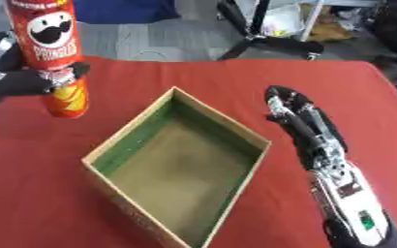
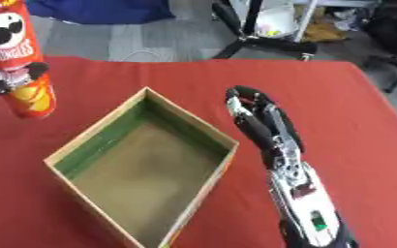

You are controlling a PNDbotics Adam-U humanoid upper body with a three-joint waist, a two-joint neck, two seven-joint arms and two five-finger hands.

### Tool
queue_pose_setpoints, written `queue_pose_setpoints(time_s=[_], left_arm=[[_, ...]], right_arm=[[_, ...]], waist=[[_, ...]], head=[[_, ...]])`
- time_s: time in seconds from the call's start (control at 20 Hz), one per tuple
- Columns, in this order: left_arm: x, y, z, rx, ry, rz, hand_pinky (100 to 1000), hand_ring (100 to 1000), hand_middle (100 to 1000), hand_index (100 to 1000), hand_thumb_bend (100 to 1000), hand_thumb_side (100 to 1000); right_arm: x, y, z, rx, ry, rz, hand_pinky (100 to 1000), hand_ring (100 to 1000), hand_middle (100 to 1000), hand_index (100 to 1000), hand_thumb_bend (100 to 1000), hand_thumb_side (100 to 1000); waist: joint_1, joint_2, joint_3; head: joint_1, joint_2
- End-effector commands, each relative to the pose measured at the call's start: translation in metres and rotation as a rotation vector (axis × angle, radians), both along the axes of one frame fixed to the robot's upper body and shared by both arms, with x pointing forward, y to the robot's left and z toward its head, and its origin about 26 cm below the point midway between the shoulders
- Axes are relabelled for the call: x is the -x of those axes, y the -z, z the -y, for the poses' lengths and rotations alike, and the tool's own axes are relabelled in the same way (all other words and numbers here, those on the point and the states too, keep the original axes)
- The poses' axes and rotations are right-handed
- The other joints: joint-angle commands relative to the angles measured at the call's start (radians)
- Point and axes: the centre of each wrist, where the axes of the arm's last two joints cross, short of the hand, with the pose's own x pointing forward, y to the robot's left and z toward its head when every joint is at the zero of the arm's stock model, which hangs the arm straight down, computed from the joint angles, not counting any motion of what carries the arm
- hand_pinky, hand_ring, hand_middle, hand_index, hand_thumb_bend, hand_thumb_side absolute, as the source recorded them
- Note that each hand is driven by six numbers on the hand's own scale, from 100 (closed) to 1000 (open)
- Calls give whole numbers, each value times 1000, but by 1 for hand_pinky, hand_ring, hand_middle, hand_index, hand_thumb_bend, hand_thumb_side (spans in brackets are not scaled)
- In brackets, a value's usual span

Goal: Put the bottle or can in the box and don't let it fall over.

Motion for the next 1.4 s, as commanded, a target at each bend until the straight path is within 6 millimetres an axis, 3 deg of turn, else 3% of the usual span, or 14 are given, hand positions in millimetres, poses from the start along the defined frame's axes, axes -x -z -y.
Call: queue_pose_setpoints(time_s=[0.05, 0.55, 1.05, 1.2, 1.25, 1.3, 1.35, 1.4], left_arm=[[19, -26, 23, 7, 59, 58, 854, 700, 367, 336, 100, 290], [56, -21, 90, 1, 243, 9, 857, 705, 372, 344, 100, 297], [61, -8, 116, 0, 308, -47, 859, 714, 388, 362, 100, 328], [61, -3, 119, -12, 323, -57, 891, 781, 515, 499, 100, 354], [62, -3, 119, -23, 331, -52, 922, 835, 648, 648, 100, 412], [62, -2, 119, -41, 341, -41, 942, 874, 745, 738, 175, 482], [62, -1, 119, -65, 351, -23, 990, 954, 891, 888, 422, 622], [61, 0, 118, -88, 356, -6, 1000, 968, 915, 912, 468, 640]], right_arm=[[0, -6, 3, -2, 8, 21, 810, 895, 839, 814, 164, 483], [0, -3, 3, -5, 9, 8, 810, 896, 840, 814, 160, 485], [1, 0, 2, -9, 7, 1, 811, 897, 841, 814, 158, 488], [1, 0, 2, -9, 7, 0, 811, 897, 841, 814, 157, 489], [1, 0, 2, -9, 8, -1, 811, 897, 841, 814, 156, 489], [1, 0, 2, -9, 8, -1, 811, 897, 841, 814, 156, 489], [1, 0, 2, -9, 8, -1, 811, 896, 841, 813, 156, 489], [1, 0, 2, -9, 8, -1, 811, 896, 841, 813, 156, 490]], waist=[[9, -33, 1], [22, -48, -3], [24, -46, -11], [25, -45, -13], [26, -45, -14], [26, -45, -14], [26, -44, -14], [27, -44, -14]], head=[[0, 9], [15, 22], [10, 23], [7, 23], [6, 22], [5, 22], [4, 22], [4, 22]])
